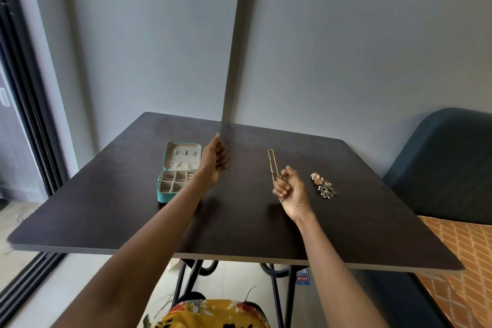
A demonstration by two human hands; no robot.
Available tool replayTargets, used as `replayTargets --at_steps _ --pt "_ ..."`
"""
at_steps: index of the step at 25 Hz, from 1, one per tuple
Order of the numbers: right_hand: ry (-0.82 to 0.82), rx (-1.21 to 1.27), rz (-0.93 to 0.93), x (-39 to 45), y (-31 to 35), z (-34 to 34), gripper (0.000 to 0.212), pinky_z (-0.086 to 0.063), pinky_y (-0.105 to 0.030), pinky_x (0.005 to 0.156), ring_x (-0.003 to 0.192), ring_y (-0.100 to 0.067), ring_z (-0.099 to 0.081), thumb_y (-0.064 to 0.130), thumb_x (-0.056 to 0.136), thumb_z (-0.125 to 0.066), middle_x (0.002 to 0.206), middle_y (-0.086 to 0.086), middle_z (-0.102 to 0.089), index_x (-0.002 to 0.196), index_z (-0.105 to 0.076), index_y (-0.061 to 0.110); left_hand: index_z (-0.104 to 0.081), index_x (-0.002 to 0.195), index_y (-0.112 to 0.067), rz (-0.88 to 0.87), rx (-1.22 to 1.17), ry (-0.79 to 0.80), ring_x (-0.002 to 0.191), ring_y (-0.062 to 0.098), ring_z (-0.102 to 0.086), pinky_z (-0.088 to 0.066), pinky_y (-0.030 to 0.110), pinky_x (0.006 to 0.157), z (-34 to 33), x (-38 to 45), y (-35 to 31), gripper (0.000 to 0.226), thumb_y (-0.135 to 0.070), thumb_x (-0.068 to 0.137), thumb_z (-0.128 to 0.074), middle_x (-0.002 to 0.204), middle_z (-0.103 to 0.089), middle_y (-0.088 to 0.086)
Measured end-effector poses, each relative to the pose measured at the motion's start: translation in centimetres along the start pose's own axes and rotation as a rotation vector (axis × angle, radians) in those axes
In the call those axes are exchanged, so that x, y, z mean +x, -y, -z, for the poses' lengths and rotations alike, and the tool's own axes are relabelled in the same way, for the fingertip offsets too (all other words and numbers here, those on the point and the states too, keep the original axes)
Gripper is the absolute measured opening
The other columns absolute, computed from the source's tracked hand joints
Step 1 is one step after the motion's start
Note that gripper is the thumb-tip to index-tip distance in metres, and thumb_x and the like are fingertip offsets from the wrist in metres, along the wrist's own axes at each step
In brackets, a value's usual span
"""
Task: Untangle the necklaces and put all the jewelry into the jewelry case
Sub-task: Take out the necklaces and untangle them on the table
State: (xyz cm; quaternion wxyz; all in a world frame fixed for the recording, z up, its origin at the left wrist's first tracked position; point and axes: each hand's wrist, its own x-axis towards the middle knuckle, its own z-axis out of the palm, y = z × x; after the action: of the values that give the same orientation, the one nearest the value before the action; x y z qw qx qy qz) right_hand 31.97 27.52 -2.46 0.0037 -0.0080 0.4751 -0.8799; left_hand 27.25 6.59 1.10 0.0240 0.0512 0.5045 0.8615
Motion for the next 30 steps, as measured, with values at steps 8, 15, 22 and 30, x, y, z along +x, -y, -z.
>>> replayTargets --at_steps 8,15,22,30 --pt "0.050 -0.508 0.007 0.1 3.7 0.1 0.019 -0.026 -0.016 0.045 0.045 -0.003 -0.031 0.008 0.097 -0.045 0.052 0.008 -0.037 0.110 -0.058 0.011 -0.036 0.051 -0.022 0.094 0.042 0.135 0.038 0.008 -0.022 -0.015 0.022 0.039 0.7 1.2 -1.7 0.052 -0.039 0.099 -0.035 0.044 -0.026 -0.006" --pt "0.128 -0.812 -0.033 0.0 3.9 0.4 0.021 -0.038 -0.015 0.048 0.052 -0.002 -0.040 0.018 0.094 -0.056 0.063 0.006 -0.051 0.110 -0.065 0.006 -0.058 0.083 -0.016 0.083 -0.049 0.059 0.045 0.007 -0.036 -0.033 0.020 0.048 0.4 0.9 -1.6 0.018 -0.016 0.095 -0.044 0.053 -0.041 -0.007" --pt "-0.098 -0.443 0.051 0.4 4.8 -1.3 0.018 -0.033 -0.015 0.042 0.047 -0.004 -0.051 0.014 0.098 -0.044 0.059 0.004 -0.065 0.082 -0.053 0.014 -0.038 0.059 -0.016 0.078 0.429 0.181 0.038 0.008 -0.022 -0.016 0.020 0.040 0.9 1.3 -1.1 0.040 -0.028 0.098 -0.037 0.046 -0.027 -0.005" --pt "-0.044 -0.118 0.255 0.8 5.9 -4.2 0.017 -0.039 -0.014 0.049 0.056 -0.003 -0.053 0.003 0.091 -0.055 0.063 0.004 -0.065 0.078 -0.065 0.009 -0.071 0.095 -0.007 -0.059 1.302 0.347 0.070 0.014 -0.058 -0.045 0.025 0.078 -0.2 2.5 1.4 0.034 -0.024 0.100 -0.041 0.086 -0.070 0.005"
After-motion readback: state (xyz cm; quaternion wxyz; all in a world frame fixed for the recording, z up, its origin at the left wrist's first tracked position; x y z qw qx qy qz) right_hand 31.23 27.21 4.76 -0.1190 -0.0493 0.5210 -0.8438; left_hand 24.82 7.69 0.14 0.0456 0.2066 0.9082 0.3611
